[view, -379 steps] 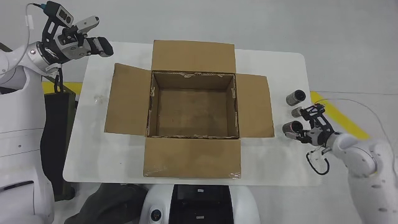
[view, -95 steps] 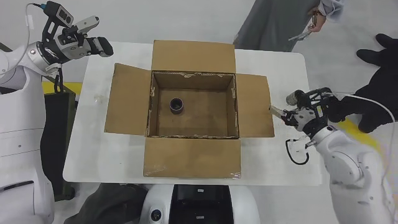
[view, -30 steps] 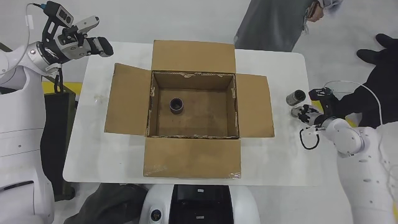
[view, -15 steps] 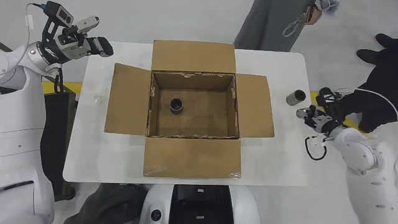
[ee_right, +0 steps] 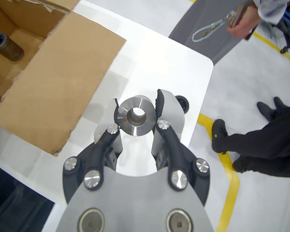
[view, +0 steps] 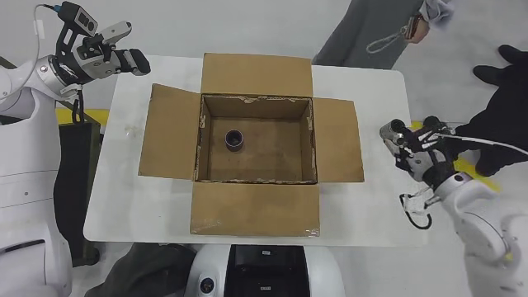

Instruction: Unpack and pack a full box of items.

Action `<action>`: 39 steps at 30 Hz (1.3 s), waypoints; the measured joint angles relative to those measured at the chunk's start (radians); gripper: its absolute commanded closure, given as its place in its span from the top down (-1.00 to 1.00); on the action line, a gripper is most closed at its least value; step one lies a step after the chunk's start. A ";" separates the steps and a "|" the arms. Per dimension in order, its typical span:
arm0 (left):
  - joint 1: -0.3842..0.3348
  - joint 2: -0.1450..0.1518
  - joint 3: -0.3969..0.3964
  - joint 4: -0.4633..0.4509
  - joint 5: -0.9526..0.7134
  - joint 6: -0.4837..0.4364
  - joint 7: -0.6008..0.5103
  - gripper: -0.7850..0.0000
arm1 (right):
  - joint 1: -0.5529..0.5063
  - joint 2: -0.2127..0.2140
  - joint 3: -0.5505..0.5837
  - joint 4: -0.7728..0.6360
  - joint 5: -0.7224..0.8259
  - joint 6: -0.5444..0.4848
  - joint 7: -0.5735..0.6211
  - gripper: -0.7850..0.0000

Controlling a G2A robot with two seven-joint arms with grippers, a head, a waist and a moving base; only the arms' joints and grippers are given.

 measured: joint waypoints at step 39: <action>0.000 0.000 0.000 0.000 0.000 0.000 0.000 1.00 | 0.364 -0.023 -0.447 0.087 0.037 -0.037 0.042 -1.00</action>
